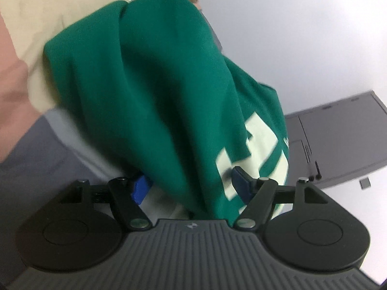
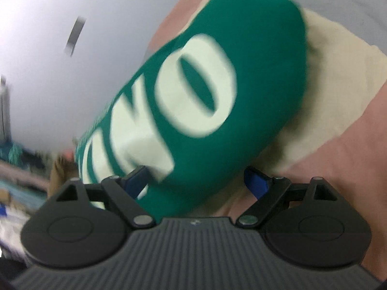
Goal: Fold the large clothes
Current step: 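Lift and flip the held hoodie over with both grippers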
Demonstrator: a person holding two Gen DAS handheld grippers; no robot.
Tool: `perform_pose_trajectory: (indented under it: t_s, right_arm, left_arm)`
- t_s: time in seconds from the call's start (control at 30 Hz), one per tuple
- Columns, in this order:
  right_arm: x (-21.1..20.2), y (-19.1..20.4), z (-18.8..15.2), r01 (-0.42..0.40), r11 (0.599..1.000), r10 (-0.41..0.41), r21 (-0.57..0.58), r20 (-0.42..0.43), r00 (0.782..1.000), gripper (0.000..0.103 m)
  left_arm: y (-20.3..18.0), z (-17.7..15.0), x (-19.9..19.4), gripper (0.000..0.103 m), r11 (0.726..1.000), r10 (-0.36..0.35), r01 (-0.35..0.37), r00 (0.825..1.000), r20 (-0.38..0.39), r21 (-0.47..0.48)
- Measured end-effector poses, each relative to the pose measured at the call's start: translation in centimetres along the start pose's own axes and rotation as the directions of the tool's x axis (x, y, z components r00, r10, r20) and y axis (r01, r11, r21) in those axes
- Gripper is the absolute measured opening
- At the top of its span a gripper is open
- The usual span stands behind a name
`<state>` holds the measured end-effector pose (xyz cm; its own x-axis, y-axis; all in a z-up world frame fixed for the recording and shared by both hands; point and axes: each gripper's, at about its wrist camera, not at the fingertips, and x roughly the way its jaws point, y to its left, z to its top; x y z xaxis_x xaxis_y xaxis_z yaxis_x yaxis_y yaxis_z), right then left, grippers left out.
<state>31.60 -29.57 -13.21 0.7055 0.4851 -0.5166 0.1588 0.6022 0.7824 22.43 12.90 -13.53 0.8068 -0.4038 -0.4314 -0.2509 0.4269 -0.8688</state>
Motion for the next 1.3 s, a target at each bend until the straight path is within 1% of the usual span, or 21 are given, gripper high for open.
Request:
perform_pose_trajectory:
  t_s: [0.03,0.07,0.13,0.23,0.27,0.3,0.4,0.5,0.63,0.7,0.73,0.83,0.93,0.97,1.0,1.03,1.1,1.13,1.17,1.2,1.3]
  right_arm:
    - [0.1,-0.4,0.4,-0.002,1.000,0.001,0.020,0.025,1.000,0.088]
    - [0.2,-0.7,0.8,-0.002,0.999,0.000,0.040,0.053,0.999,0.091]
    - [0.5,-1.6,1.4,-0.010,0.996,0.001,0.092,0.093,0.996,0.094]
    - [1.2,-2.1,2.0,-0.028,0.990,0.013,0.136,0.108,0.994,0.095]
    - [1.6,-2.1,2.1,-0.029,0.990,0.014,0.137,0.111,0.994,0.098]
    - [1.9,-2.0,2.4,-0.033,0.989,0.017,0.141,0.114,0.993,0.103]
    - [2.8,-1.9,3.3,-0.037,0.985,0.015,0.168,0.131,0.991,0.103]
    - [3.6,-1.6,4.2,-0.049,0.981,0.021,0.188,0.150,0.989,0.103]
    - [4.1,-1.2,5.3,-0.141,0.974,0.114,0.175,0.157,0.981,0.103]
    - [4.2,-1.0,5.7,-0.177,0.973,0.154,0.146,0.159,0.975,0.103]
    - [4.5,-1.0,5.7,-0.175,0.976,0.153,0.133,0.156,0.976,0.103]
    - [5.9,-1.4,5.9,-0.114,0.986,0.098,0.119,0.137,0.986,0.103]
    - [6.5,-0.7,5.9,-0.092,0.992,0.078,0.086,0.155,0.985,0.103]
    - [6.5,-0.5,6.0,-0.091,0.993,0.078,0.074,0.154,0.985,0.103]
    - [6.6,-0.4,6.0,-0.093,0.994,0.083,0.064,0.153,0.985,0.103]
    - [6.5,-0.4,6.1,-0.098,0.994,0.089,0.054,0.154,0.984,0.100]
    - [6.4,0.2,6.3,-0.102,0.995,0.097,0.020,0.164,0.982,0.081]
    - [6.1,0.4,6.3,-0.107,0.994,0.105,0.000,0.169,0.980,0.077]
    - [5.9,0.7,6.4,-0.112,0.994,0.113,-0.018,0.171,0.979,0.069]
    - [5.6,1.1,6.4,-0.115,0.993,0.120,-0.040,0.174,0.977,0.061]
    - [4.2,2.0,6.4,-0.121,0.986,0.140,-0.113,0.173,0.975,0.046]
  left_arm:
    - [0.1,0.3,0.2,0.076,1.000,0.012,-0.012,1.000,0.000,0.006]
    - [0.0,0.5,0.6,0.076,0.999,0.032,-0.032,0.999,-0.009,0.018]
    - [0.0,0.8,1.2,0.082,0.997,0.068,-0.067,0.997,-0.033,0.031]
    - [0.2,0.9,1.4,0.090,0.999,0.053,-0.053,0.998,-0.027,-0.007]
    - [0.2,1.0,1.6,0.092,0.999,0.048,-0.048,0.999,-0.023,-0.009]
    - [0.3,1.0,1.6,0.093,0.999,0.046,-0.046,0.999,-0.017,-0.008]
    - [0.7,1.3,2.1,0.096,0.998,0.028,-0.028,1.000,0.000,-0.049]
    - [1.1,1.8,2.4,0.096,0.994,0.005,-0.004,1.000,0.014,-0.106]
    - [0.6,2.2,2.3,0.096,0.993,-0.033,0.037,0.999,0.035,-0.112]
    - [0.5,2.2,2.5,0.096,0.994,-0.032,0.036,0.999,0.043,-0.104]
    - [0.6,2.2,2.8,0.096,0.995,-0.026,0.030,0.999,0.043,-0.097]
    - [1.1,2.0,3.6,0.096,0.994,-0.029,0.034,0.998,0.049,-0.104]
    - [0.9,1.7,3.7,0.096,0.994,-0.036,0.043,0.997,0.075,-0.097]
    - [0.6,1.5,3.8,0.093,0.996,-0.032,0.038,0.996,0.080,-0.086]
    - [0.4,1.0,4.2,0.087,0.997,-0.023,0.029,0.996,0.085,-0.071]
    - [0.2,0.8,4.0,0.084,0.998,-0.016,0.021,0.996,0.093,-0.058]
    - [-0.1,0.3,3.8,0.068,0.999,-0.017,0.023,0.994,0.109,-0.049]
    - [-0.3,0.1,3.5,0.064,0.999,-0.025,0.030,0.993,0.115,-0.042]
    - [-0.5,0.0,3.3,0.058,0.999,-0.029,0.033,0.993,0.118,-0.030]
    - [-0.7,-0.2,3.0,0.053,0.999,-0.029,0.031,0.992,0.119,-0.015]
    - [-1.4,0.1,2.7,0.046,0.998,-0.052,0.054,0.991,0.121,-0.015]
